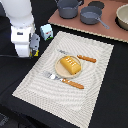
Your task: Place the bread, butter, and milk from the table onto the serving area.
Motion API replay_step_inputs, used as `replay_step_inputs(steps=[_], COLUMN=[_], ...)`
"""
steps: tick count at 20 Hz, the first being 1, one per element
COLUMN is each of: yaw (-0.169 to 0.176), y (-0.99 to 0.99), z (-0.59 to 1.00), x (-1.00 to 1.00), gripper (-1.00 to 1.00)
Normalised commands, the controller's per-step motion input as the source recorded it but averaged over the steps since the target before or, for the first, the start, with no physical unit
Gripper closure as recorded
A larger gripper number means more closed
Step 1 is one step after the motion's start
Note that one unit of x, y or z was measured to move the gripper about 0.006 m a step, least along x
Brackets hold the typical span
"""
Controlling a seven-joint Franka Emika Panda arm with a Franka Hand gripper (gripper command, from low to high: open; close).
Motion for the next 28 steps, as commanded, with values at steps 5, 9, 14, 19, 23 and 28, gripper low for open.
replay_step_inputs(steps=[5, 9, 14, 19, 23, 28], yaw=[0.022, 0.036, 0.041, -0.002, -0.021, -0.037], y=[-0.12, -0.05, 0.10, 0.10, -0.05, -0.26], z=[-0.13, -0.14, 0.49, 1.00, 1.00, 0.90], x=[0.00, 0.00, -0.04, 0.26, 0.76, 0.84], gripper=[1.00, 1.00, 1.00, 1.00, 1.00, 1.00])
